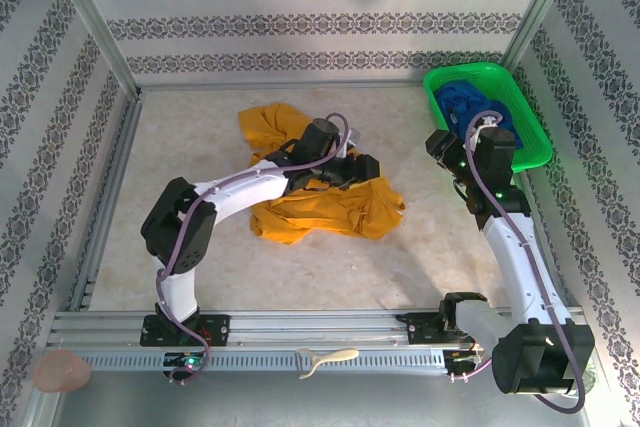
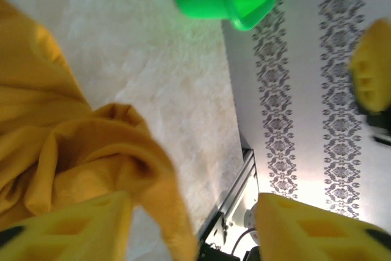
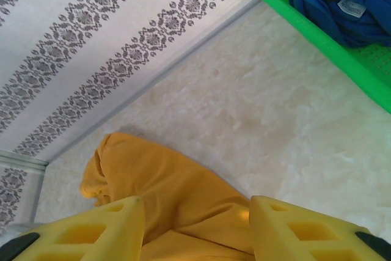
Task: Fold the inside-out t-shirt
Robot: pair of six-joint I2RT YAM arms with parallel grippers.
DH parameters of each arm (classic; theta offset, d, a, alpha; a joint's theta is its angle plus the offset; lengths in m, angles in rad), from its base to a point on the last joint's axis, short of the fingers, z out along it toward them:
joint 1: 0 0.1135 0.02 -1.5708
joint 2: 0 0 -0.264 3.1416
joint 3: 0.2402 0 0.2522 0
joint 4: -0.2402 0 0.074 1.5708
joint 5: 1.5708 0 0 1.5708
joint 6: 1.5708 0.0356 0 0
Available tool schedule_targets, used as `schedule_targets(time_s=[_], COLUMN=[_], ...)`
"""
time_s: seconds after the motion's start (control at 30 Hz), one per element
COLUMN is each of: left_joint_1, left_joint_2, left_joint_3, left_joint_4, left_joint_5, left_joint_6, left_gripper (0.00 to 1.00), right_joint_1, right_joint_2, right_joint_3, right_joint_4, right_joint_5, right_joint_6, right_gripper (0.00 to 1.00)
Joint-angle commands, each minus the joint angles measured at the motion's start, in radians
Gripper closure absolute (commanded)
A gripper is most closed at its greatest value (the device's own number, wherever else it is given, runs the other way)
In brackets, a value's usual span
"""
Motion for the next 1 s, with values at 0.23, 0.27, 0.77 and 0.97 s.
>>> schedule_targets(time_s=[0.23,0.27,0.77,0.97], left_joint_1=[0.333,0.377,0.783,0.803], left_joint_2=[-0.402,-0.426,-0.402,-0.379], left_joint_3=[-0.168,-0.188,-0.233,-0.229], left_joint_4=[-0.006,-0.023,-0.156,-0.123], left_joint_5=[-0.090,-0.102,-0.096,-0.057], left_joint_6=[0.067,0.064,0.122,0.107], left_gripper=[0.24,0.23,0.19,0.19], right_joint_1=[0.313,0.377,0.894,0.906], right_joint_2=[0.085,0.121,0.942,1.085], right_joint_3=[-0.033,-0.019,0.679,0.808], right_joint_4=[-0.036,-0.034,-0.272,-0.333], right_joint_5=[0.053,0.078,0.269,0.346], right_joint_6=[-0.081,-0.088,-0.207,-0.195], right_gripper=[0.50,0.50,0.32,0.32])
